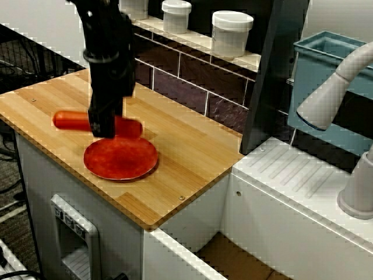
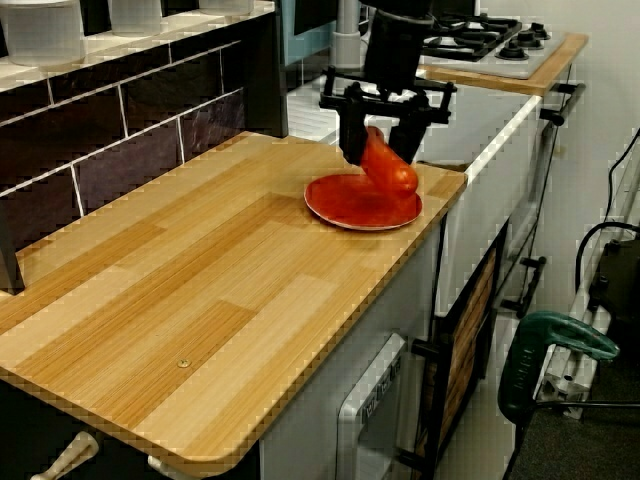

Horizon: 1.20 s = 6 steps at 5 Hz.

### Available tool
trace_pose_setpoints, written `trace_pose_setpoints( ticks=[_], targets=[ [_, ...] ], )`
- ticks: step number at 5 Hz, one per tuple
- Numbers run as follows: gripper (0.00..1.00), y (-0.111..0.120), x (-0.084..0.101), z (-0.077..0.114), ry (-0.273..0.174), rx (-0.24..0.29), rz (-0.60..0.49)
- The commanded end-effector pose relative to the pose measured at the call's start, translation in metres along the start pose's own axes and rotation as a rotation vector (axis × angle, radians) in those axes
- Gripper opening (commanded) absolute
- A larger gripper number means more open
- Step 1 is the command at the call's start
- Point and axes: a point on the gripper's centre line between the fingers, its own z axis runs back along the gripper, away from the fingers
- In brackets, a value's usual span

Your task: Put the object on the plate

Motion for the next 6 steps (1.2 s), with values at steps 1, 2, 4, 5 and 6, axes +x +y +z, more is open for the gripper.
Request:
trace_pose_setpoints(
  ticks=[1, 2, 4, 5, 6],
  targets=[
    [0.00, -0.002, 0.001, -0.007, 0.011, 0.025, -0.007],
    [0.00, 0.004, 0.002, -0.009, 0.014, 0.013, 0.006],
    [0.00, 0.010, 0.007, -0.011, 0.014, 0.003, 0.022],
    [1.00, 0.011, 0.007, -0.016, 0.028, 0.012, 0.023],
    [1.00, 0.013, 0.008, -0.019, 0.033, 0.012, 0.028]
  ],
)
